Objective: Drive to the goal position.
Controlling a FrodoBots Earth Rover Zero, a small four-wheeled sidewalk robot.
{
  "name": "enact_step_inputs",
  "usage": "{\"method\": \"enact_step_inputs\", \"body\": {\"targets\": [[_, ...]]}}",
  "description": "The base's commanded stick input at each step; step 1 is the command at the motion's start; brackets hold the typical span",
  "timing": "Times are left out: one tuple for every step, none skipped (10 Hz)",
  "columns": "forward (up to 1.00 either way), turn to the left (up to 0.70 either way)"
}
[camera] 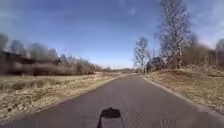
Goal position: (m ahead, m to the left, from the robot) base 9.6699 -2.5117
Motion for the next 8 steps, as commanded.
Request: {"method": "enact_step_inputs", "body": {"targets": [[0.85, 0.00], [0.85, 0.00], [0.85, 0.00], [0.85, 0.00], [0.85, 0.00], [0.85, 0.00], [0.85, 0.00], [0.85, 0.00]]}}
